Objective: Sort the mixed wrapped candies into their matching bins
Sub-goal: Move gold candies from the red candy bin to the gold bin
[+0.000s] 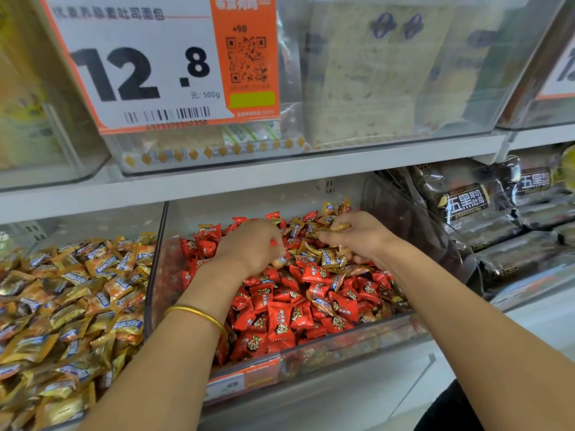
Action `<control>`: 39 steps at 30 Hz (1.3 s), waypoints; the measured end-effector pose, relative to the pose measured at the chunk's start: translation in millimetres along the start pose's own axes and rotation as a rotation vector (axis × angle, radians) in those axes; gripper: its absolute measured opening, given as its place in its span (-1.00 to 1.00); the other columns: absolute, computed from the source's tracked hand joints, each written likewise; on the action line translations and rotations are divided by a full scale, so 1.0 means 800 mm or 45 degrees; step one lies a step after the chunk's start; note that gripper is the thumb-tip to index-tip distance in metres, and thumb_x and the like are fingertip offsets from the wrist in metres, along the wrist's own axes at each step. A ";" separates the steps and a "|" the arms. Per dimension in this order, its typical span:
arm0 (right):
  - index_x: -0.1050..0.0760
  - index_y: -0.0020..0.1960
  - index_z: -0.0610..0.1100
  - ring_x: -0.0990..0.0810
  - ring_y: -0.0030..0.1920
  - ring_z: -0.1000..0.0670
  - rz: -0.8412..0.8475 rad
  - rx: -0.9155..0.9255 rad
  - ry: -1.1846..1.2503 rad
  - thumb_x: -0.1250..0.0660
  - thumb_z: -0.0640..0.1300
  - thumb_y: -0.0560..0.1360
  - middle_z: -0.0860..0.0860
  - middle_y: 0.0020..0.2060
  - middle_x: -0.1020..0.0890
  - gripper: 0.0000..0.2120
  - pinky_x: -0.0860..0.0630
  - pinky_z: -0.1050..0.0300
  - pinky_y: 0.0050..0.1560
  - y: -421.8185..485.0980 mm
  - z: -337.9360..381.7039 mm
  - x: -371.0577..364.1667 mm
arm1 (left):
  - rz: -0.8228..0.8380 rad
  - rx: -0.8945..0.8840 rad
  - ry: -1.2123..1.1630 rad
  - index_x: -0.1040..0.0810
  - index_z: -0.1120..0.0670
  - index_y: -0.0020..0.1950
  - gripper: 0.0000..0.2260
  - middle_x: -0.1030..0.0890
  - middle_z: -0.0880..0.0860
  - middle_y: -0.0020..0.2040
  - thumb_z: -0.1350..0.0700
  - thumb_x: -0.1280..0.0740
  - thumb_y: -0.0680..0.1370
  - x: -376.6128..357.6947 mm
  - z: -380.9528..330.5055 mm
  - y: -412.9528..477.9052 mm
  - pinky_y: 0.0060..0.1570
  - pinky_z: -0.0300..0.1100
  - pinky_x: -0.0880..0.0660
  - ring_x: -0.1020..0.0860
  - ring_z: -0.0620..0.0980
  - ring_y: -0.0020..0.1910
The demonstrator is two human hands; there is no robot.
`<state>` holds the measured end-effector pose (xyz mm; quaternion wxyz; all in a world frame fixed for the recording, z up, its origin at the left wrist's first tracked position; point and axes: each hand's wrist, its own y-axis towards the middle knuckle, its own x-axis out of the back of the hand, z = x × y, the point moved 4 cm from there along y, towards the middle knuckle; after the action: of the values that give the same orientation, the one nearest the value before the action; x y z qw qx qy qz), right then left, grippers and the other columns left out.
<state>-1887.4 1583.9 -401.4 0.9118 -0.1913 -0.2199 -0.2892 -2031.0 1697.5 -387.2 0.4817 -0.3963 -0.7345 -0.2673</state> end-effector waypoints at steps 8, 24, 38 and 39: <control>-0.49 0.16 -0.15 -0.47 0.20 -0.08 0.108 0.235 -0.796 -0.41 -0.13 0.46 -0.05 0.23 -0.48 -0.70 -0.44 0.08 0.18 -0.002 0.005 -0.015 | -0.222 0.159 -0.827 -0.42 0.21 0.00 -0.84 -0.56 0.14 -0.19 0.11 -0.21 0.61 0.011 -0.018 0.003 -0.07 -0.02 -0.60 -0.65 0.10 -0.20; -0.48 0.31 -0.02 -0.38 0.37 0.00 0.136 0.235 -0.599 -0.44 0.01 0.43 0.01 0.36 -0.44 -0.53 -0.31 0.12 0.36 0.003 -0.014 0.007 | 0.309 -0.190 0.195 -0.42 0.03 0.38 -0.61 -0.39 0.02 0.39 0.14 -0.32 0.55 -0.040 -0.035 0.042 0.37 -0.14 -0.27 -0.34 0.01 0.37; -0.44 0.34 -0.05 -0.44 0.29 -0.06 0.281 0.336 -1.085 -0.32 -0.08 0.50 -0.03 0.31 -0.47 -0.59 -0.41 0.10 0.25 -0.006 -0.003 -0.020 | 0.233 -0.160 0.067 -0.54 0.03 0.17 -0.73 -0.50 0.01 0.25 0.19 -0.38 0.49 -0.031 -0.033 0.032 0.19 -0.13 -0.41 -0.45 0.02 0.24; -0.47 0.31 -0.05 -0.46 0.26 -0.06 0.262 0.330 -1.071 -0.31 -0.08 0.50 -0.02 0.29 -0.49 -0.62 -0.42 0.09 0.24 -0.005 -0.003 -0.019 | 0.176 -0.146 0.014 -0.54 0.03 0.17 -0.75 -0.50 0.01 0.24 0.15 -0.39 0.49 -0.026 -0.029 0.032 0.19 -0.11 -0.41 -0.45 0.02 0.23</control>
<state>-1900.6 1586.3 -410.7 0.7837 -0.1975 -0.5854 -0.0644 -1993.2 1686.6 -396.9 0.4795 -0.4715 -0.6862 -0.2773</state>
